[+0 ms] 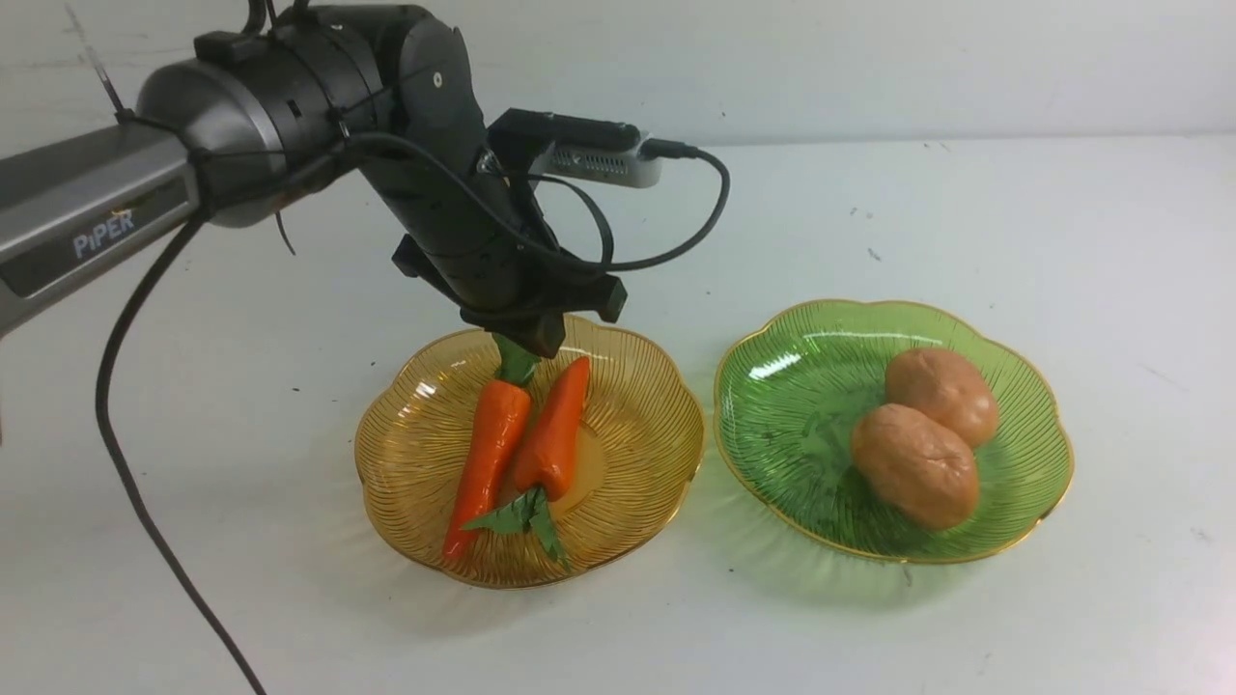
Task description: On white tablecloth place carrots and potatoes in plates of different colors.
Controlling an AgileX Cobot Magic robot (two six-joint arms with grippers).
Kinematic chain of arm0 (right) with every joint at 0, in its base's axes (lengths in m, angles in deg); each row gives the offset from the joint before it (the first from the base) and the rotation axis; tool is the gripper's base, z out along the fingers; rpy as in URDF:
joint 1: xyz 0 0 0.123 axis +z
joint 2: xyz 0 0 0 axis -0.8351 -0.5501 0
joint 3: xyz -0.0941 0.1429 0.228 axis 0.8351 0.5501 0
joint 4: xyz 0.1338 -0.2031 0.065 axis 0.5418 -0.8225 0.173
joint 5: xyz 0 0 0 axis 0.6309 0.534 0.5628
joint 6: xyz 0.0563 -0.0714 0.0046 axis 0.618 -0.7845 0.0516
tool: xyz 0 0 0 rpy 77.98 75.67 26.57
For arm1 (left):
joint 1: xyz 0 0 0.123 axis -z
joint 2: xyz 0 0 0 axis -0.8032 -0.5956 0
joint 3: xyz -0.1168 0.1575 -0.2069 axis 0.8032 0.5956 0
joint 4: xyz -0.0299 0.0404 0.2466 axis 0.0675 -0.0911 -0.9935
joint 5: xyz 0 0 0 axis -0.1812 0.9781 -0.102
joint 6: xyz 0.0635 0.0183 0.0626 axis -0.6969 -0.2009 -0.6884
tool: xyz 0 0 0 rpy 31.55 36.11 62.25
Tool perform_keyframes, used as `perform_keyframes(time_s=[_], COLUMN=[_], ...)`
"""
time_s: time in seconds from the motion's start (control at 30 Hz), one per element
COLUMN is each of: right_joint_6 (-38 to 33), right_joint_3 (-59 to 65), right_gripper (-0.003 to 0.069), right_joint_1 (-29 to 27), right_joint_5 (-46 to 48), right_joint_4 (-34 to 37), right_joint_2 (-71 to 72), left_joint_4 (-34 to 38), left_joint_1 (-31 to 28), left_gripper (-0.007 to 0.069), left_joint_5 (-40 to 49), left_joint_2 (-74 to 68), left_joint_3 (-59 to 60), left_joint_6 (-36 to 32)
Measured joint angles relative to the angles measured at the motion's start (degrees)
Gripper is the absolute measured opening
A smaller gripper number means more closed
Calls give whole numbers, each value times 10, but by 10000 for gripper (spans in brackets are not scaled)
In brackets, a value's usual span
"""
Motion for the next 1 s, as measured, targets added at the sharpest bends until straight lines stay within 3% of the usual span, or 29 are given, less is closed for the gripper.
perform_keyframes(time_s=[0.23, 0.43, 0.7, 1.0], right_joint_6=[0, 0, 0, 0], right_joint_3=[0, 54, 201, 207], right_gripper=[-15, -15, -15, -15], right_joint_1=[0, -6, -157, -225], right_joint_5=[0, -8, 26, 95], right_joint_4=[0, 17, 32, 47], right_joint_2=[0, 44, 143, 143], left_joint_4=[-14, -79, -196, -207], left_joint_1=[0, 0, -1, -2], left_gripper=[-3, -3, -3, -3], left_joint_5=[4, 79, 133, 138], left_joint_2=[22, 93, 138, 250], left_joint_3=[0, -1, 0, 62], left_joint_6=[1, 2, 46, 46])
